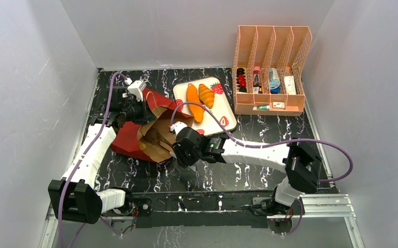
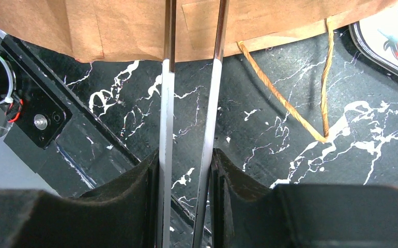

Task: Take the fake bread out of the paper bag
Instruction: Take out the fake bread from the paper bag.

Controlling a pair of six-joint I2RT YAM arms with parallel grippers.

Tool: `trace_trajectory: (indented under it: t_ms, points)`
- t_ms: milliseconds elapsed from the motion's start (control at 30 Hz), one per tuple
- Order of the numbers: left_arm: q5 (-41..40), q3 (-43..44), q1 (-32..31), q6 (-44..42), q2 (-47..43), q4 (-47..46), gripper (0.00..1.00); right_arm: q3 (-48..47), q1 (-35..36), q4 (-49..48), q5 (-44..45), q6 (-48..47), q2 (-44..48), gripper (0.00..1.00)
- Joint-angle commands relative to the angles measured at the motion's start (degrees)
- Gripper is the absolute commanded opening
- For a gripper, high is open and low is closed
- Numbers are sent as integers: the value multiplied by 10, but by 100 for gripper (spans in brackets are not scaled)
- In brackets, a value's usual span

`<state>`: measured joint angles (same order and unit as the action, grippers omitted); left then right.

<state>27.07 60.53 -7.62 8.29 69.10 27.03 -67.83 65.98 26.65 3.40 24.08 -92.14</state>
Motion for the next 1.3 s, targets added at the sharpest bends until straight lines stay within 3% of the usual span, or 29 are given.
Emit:
trace_trajectory:
  t_ms: [0, 667, 1267]
  points:
    - [23, 5, -1, 13, -14, -4, 0, -15, -1, -28, -2, -4, 16, 31]
    - [18, 9, -2, 15, 0, -12, 0, 11, -1, 9, 3, -9, 52, 33]
    - [42, 14, -3, 14, 13, -11, 0, -30, -4, -24, 10, -17, -52, 38]
